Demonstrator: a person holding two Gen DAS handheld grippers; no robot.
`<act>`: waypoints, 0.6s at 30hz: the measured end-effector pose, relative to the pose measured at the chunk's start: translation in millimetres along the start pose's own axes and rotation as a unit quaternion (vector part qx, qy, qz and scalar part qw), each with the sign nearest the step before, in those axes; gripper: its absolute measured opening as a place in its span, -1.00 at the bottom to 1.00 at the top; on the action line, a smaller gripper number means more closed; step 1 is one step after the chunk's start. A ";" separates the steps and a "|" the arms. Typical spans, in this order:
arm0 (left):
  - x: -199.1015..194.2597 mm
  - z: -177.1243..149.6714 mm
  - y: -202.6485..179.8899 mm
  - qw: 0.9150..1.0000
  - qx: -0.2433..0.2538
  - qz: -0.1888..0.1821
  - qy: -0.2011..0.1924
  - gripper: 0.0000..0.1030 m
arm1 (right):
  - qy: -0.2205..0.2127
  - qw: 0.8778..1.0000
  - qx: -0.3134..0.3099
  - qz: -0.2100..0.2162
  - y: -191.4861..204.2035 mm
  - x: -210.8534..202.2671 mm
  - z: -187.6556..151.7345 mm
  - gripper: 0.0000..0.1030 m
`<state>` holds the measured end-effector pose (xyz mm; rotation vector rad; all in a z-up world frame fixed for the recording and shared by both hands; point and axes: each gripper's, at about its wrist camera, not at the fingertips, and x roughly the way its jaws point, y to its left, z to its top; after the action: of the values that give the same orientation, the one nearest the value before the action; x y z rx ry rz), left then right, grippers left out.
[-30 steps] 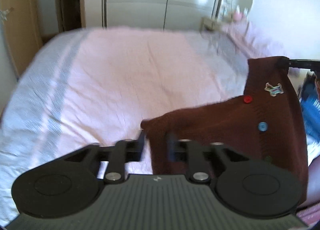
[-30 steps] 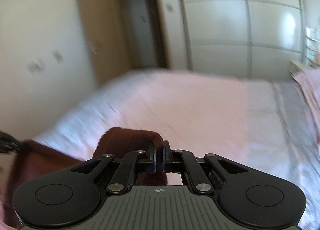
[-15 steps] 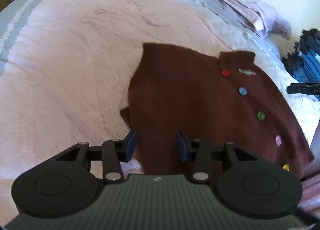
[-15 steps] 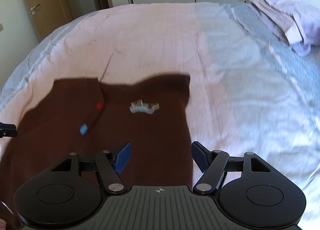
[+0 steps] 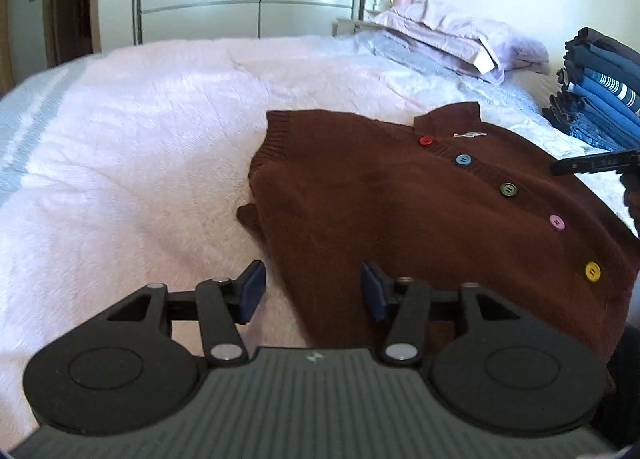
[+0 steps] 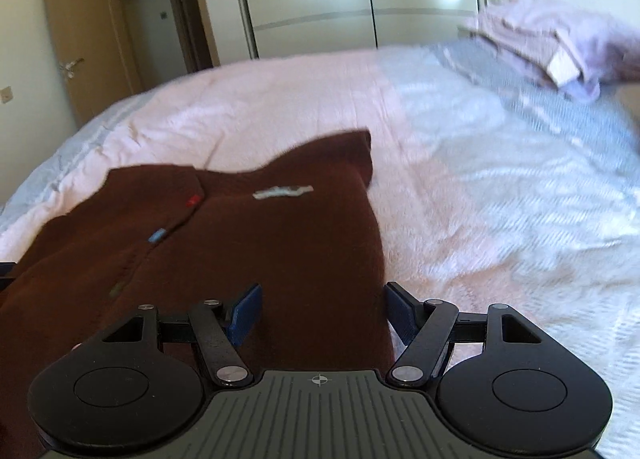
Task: Fold clothes
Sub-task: 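Open both grippers and release the flattened cardigan on the bed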
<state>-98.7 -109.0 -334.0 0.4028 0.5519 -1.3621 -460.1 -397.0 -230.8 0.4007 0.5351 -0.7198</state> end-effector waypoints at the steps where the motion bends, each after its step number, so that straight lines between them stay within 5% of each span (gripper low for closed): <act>1: -9.7 -3.9 -2.6 1.000 -0.004 0.008 -0.004 -0.01 | -0.010 1.000 -0.004 0.003 0.5 -10.4 -3.4 0.36; 6: -62.0 -29.6 -31.9 1.000 -0.010 0.024 -0.002 0.28 | -0.029 0.999 -0.028 0.018 3.3 -70.1 -27.5 0.36; 12: -98.3 -58.4 -68.0 0.999 -0.032 0.016 0.025 0.28 | -0.010 0.999 0.006 0.040 -9.3 -124.5 -76.5 0.36; 18: -96.1 -68.8 -100.4 0.997 0.038 0.049 0.043 0.12 | 0.011 0.999 0.024 0.048 -9.2 -139.8 -112.9 0.36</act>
<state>-217.9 -9.9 -328.7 0.5454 0.5451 -1.2792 -590.8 -273.6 -240.0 0.4756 0.5172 -0.6374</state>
